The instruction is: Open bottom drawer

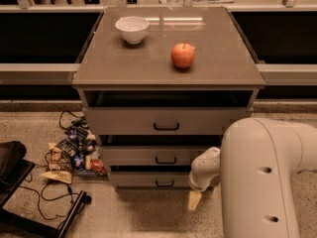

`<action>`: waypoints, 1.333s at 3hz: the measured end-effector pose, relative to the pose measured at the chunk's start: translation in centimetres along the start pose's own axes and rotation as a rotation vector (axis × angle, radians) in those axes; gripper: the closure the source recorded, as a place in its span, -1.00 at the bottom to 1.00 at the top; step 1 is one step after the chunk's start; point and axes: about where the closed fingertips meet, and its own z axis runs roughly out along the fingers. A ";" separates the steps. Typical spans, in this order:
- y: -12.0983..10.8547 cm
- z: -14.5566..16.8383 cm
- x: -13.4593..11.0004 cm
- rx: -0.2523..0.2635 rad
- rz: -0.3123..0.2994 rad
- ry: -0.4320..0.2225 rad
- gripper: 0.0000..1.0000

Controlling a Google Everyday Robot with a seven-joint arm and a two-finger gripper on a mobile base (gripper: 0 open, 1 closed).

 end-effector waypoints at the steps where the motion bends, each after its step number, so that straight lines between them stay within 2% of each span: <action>1: -0.6 1.9 0.2 0.015 -0.066 -0.010 -1.00; 3: -1.1 5.3 1.0 0.024 -0.204 -0.023 -1.00; 4: -1.1 5.3 1.0 0.024 -0.204 -0.023 -1.00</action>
Offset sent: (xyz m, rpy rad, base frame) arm 0.0152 -0.0037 -0.0540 0.0025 -0.0454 0.2399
